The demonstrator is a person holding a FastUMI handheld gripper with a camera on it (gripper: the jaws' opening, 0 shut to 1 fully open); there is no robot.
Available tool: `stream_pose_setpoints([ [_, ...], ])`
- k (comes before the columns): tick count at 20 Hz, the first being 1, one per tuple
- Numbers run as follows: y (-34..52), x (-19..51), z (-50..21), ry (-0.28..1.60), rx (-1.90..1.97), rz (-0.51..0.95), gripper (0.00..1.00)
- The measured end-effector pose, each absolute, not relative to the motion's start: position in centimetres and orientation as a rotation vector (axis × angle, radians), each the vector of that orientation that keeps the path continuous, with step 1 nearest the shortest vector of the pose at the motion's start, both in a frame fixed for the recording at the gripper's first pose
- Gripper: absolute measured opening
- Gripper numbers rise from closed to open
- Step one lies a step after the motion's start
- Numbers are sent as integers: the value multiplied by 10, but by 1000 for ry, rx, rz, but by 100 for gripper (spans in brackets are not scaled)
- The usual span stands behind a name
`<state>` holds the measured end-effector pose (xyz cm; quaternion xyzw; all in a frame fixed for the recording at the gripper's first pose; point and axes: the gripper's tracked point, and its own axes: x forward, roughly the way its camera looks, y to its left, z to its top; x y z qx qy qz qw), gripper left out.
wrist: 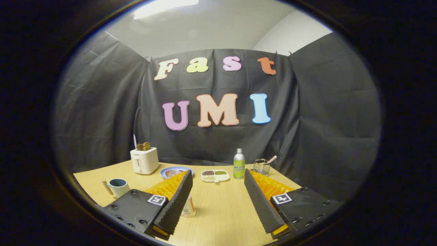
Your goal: Take the bottle from table, then pour the juice into the cup, finally place the bottle on the coaster
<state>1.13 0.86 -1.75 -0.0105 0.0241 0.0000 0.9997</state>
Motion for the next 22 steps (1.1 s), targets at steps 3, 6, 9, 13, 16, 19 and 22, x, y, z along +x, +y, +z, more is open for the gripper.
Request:
stream_pose_setpoints([
  [3,10,13,-20,52,-23,4,96],
  [6,12,14,-22,59,-23,10,96],
  [9,12,16,-26,66,-19,12,96],
  [13,15,19,-32,81,-3,23,96],
  [16,21,22,-34,88,12,41,96],
  [19,28,24,-38,91,20,64,96],
  [22,41,28,-42,92,20,97,96],
])
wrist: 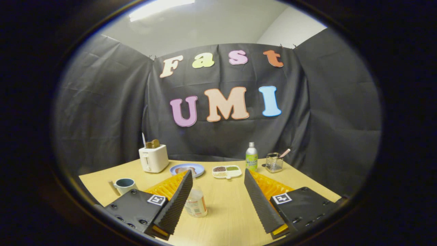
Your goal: Take the bottle from table, then pour the juice into the cup, finally place the bottle on the coaster
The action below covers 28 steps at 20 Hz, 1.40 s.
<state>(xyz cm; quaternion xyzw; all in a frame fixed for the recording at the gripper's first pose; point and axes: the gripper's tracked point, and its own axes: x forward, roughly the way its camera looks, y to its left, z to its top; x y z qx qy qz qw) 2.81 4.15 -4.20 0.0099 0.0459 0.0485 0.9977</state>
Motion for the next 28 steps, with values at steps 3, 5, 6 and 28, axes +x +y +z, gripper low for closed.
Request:
stream_pose_setpoints([
  [3,58,32,-50,100,26,141,96],
  [5,69,37,-58,113,26,167,96],
  [6,75,39,-63,122,27,179,96],
  [28,116,74,-173,352,45,223,97],
])
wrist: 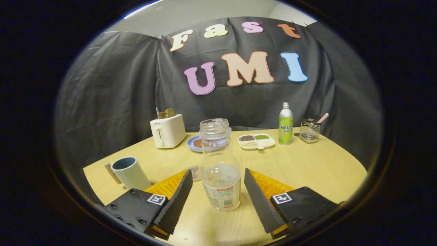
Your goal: Take the bottle from table, then pour the juice into the cup, finally place the bottle on the coaster
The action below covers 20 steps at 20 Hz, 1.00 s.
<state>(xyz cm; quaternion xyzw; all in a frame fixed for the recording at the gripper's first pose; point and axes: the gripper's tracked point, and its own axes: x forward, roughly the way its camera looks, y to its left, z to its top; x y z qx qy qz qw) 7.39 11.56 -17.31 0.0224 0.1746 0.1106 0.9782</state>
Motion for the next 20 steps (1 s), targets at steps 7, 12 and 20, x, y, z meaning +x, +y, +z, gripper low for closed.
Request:
stream_pose_setpoints([
  [7,116,80,-201,410,53,202,97],
  [12,116,84,-209,418,61,187,97],
  [20,119,89,-218,410,48,180,97],
])
